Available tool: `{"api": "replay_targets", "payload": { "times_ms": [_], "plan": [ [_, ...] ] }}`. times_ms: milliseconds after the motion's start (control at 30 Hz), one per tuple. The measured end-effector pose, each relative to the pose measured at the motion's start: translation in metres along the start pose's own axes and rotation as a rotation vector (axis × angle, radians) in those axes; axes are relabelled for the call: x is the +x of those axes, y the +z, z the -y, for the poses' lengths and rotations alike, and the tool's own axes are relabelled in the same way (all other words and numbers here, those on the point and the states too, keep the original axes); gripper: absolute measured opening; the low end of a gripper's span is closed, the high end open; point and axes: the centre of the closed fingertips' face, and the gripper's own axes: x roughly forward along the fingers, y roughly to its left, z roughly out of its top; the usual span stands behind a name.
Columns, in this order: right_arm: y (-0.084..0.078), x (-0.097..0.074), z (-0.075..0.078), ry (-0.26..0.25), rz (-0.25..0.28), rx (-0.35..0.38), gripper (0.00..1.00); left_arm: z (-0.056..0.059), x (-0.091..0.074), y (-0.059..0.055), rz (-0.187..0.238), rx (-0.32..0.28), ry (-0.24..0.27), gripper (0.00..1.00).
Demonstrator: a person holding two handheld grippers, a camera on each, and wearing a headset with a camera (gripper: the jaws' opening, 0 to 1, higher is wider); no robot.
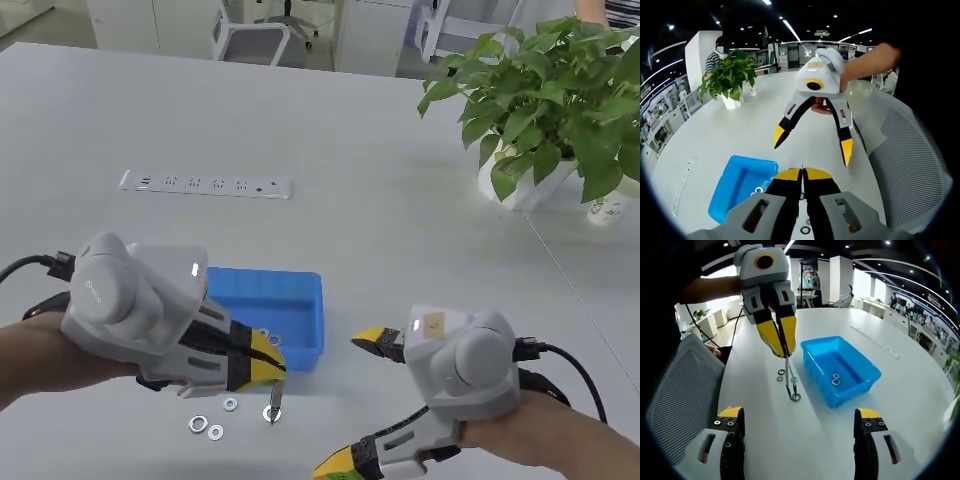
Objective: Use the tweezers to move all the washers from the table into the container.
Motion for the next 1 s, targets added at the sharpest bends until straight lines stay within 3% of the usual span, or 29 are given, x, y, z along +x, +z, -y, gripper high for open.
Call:
{"api": "replay_targets", "payload": {
  "times_ms": [200, 333, 500, 833, 1000],
  "plan": [
    [0.010, 0.006, -0.004, 0.025, 0.011, -0.082, 0.72, -0.002, 0.000, -0.001, -0.001, 0.002, -0.001, 0.05],
    [0.014, 0.014, -0.005, 0.044, 0.002, -0.129, 0.50, -0.002, 0.000, -0.002, -0.002, 0.003, -0.005, 0.05],
    [0.016, 0.027, -0.010, 0.084, -0.019, -0.186, 0.31, -0.001, -0.001, -0.002, -0.005, 0.002, -0.006, 0.05],
    [0.022, 0.051, -0.013, 0.139, -0.040, -0.265, 0.19, -0.001, 0.001, -0.001, -0.010, 0.003, -0.013, 0.05],
    [0.022, 0.053, -0.013, 0.144, -0.056, -0.281, 0.14, -0.001, 0.001, -0.001, -0.015, 0.006, -0.014, 0.05]
  ]
}}
